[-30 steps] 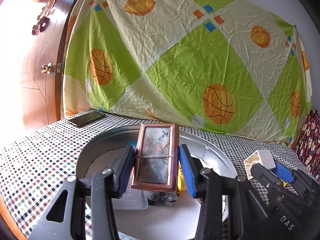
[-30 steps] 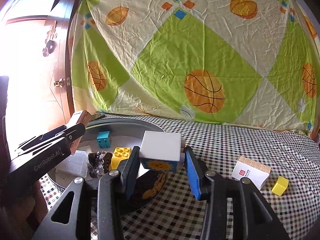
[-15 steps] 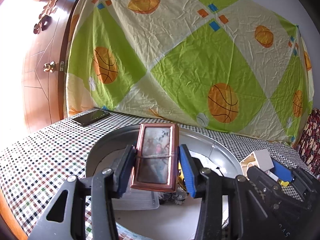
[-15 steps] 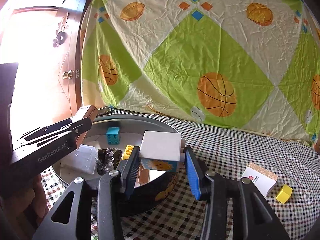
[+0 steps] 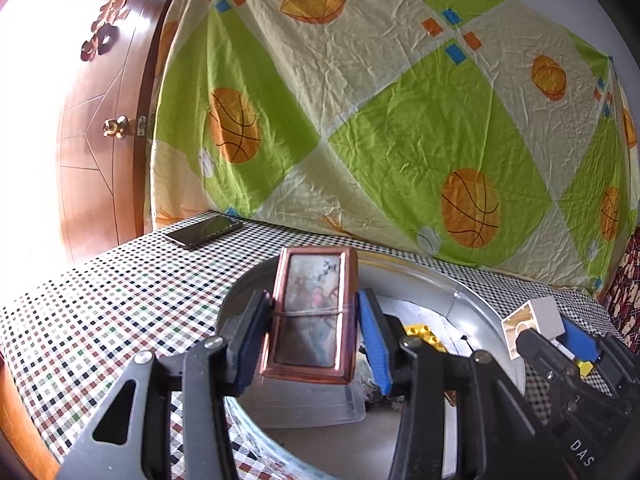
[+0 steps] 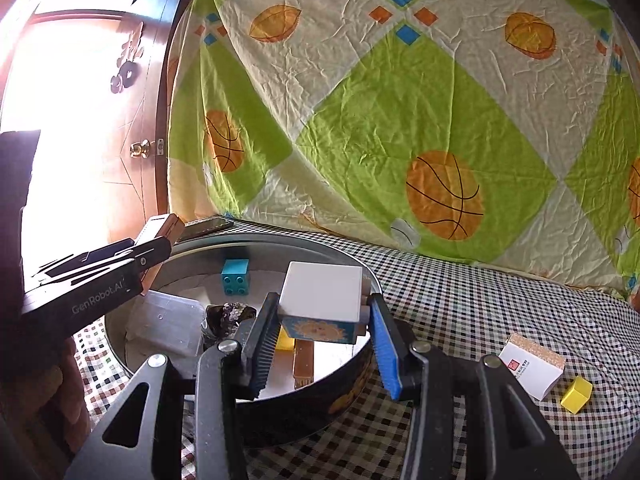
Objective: Organize rigid objects
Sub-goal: 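Carry the brown framed box and white cube over the round tin with both tools, then open left tool to drop the brown box while right tool releases the white cube into the tin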
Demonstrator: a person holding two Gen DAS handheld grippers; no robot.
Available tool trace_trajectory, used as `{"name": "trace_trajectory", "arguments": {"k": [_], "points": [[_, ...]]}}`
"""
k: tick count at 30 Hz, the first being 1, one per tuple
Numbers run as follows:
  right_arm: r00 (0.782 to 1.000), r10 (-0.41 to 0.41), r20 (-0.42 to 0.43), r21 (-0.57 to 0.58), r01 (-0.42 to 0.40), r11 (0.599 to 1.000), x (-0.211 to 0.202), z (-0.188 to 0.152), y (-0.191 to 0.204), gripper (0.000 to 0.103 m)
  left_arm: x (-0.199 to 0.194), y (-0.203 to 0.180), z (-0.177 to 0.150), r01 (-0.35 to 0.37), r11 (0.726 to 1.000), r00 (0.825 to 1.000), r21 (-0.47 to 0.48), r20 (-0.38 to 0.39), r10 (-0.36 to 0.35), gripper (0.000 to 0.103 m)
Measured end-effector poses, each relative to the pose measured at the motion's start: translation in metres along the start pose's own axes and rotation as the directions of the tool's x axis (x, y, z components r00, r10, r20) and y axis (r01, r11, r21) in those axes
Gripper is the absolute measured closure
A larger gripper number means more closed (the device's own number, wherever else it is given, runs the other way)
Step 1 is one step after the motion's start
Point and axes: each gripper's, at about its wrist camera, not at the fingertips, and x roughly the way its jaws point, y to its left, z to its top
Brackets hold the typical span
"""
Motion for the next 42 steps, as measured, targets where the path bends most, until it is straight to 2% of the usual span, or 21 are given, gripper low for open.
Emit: {"name": "trace_trajectory", "arguments": {"k": [3, 11, 16, 24, 35, 37, 39, 42], "points": [[1.000, 0.005, -0.006, -0.007, -0.005, 1.000, 0.003, 0.001, 0.003, 0.057, 0.006, -0.002, 0.002, -0.010, 1.000, 1.000, 0.029, -0.007, 0.010, 0.058], [0.998, 0.028, -0.052, -0.016, -0.029, 0.999, 0.020, 0.005, 0.005, 0.057, 0.033, -0.003, 0.002, 0.046, 0.997, 0.990, 0.058, -0.138, -0.037, 0.058], [0.993, 0.055, -0.105, 0.015, -0.054, 0.998, 0.036, 0.008, 0.000, 0.057, 0.038, -0.005, 0.005, 0.050, 0.995, 0.985, 0.089, -0.169, -0.034, 0.058], [0.983, 0.064, -0.172, 0.035, -0.059, 0.998, 0.060, 0.019, -0.006, 0.057, 0.049, -0.006, 0.017, 0.010, 0.984, 0.983, 0.176, -0.185, 0.023, 0.058], [0.960, 0.103, -0.262, 0.075, -0.086, 0.993, 0.092, 0.023, -0.014, 0.056, 0.068, -0.009, 0.015, -0.032, 0.970, 0.968, 0.240, -0.235, 0.090, 0.057], [0.959, 0.113, -0.258, 0.088, -0.093, 0.992, 0.092, 0.023, -0.016, 0.049, 0.068, -0.008, 0.015, -0.038, 0.972, 0.967, 0.234, -0.236, 0.094, 0.048], [0.965, 0.123, -0.232, 0.102, -0.102, 0.990, 0.085, 0.024, -0.019, 0.041, 0.063, -0.008, 0.015, -0.048, 0.972, 0.970, 0.228, -0.221, 0.100, 0.031], [0.972, 0.118, -0.204, 0.120, -0.095, 0.988, 0.074, 0.027, -0.026, 0.039, 0.055, -0.008, 0.017, -0.053, 0.976, 0.974, 0.212, -0.202, 0.097, 0.022]]}}
